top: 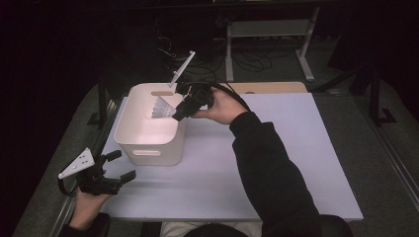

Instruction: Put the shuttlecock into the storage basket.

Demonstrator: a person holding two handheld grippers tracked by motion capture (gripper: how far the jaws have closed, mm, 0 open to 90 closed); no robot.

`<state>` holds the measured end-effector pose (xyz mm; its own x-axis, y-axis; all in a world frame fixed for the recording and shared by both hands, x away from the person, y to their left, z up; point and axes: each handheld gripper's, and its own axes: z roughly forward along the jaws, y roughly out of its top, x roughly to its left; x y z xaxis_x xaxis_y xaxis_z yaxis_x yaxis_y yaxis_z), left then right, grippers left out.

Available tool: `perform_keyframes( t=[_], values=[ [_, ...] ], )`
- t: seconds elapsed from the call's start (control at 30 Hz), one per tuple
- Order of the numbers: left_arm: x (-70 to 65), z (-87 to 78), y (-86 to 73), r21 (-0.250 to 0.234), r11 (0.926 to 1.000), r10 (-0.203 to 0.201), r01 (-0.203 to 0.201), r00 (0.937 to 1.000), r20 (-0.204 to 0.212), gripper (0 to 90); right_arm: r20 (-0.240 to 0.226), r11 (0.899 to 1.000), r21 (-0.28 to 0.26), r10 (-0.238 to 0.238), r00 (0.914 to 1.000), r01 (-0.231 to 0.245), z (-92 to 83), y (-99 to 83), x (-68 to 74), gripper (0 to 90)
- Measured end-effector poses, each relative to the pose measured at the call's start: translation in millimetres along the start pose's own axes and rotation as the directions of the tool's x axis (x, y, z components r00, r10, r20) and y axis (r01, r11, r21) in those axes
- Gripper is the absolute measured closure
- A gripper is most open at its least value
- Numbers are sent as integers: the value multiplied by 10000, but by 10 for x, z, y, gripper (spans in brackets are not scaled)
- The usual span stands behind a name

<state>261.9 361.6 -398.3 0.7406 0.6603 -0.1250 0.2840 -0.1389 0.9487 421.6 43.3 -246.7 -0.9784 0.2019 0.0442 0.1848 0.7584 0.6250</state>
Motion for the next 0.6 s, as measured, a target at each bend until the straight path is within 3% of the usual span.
perform_keyframes(
  t=[0.6],
  values=[
    [1, -7, 0, -32, 10000, -10, 10, 10000, -7, 3, -303, 9997, 52, -222, 9993, 223, 216, 109, 39, 640]
  ],
)
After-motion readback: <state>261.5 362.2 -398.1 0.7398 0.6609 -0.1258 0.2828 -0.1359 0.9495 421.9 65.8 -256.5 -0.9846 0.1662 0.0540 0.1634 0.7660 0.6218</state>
